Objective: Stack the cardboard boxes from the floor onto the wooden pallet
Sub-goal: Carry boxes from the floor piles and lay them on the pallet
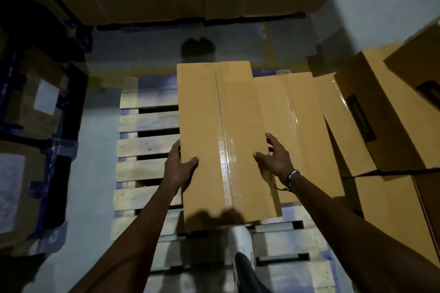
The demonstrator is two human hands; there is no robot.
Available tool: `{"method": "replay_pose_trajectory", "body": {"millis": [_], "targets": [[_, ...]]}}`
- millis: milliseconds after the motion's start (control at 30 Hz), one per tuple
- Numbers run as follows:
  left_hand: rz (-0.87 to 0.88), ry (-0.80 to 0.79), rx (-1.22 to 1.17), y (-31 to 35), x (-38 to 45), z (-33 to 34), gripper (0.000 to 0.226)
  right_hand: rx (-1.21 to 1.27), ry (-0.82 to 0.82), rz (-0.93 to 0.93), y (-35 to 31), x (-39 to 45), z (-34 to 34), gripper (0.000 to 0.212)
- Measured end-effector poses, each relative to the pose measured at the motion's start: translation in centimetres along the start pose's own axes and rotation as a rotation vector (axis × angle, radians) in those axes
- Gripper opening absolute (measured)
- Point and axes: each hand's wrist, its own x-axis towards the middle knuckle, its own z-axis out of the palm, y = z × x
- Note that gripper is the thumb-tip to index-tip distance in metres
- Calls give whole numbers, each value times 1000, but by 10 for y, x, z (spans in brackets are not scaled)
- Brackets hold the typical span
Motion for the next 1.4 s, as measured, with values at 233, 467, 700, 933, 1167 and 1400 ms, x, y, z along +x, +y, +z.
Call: {"method": "replay_pose_trajectory", "body": {"millis": [233, 467, 700, 933, 1167, 1400], "targets": [[17, -9, 24, -38, 59, 41, 70, -75, 35, 32, 49, 66, 12, 72], [9, -41, 48, -78, 77, 72, 67, -252, 51, 0, 93, 103, 24, 57], [0, -41, 65, -109, 91, 87, 74, -301, 102, -76, 120, 117, 34, 34], [40, -18, 107, -127, 89, 98, 75, -358, 71, -143, 134, 119, 34, 61], [128, 0, 180, -136, 72, 103, 73, -466, -5, -196, 165, 83, 29, 80], [130, 10, 165, -189, 8, 114, 80, -451, -47, -273, 239, 3, 24, 91]]}}
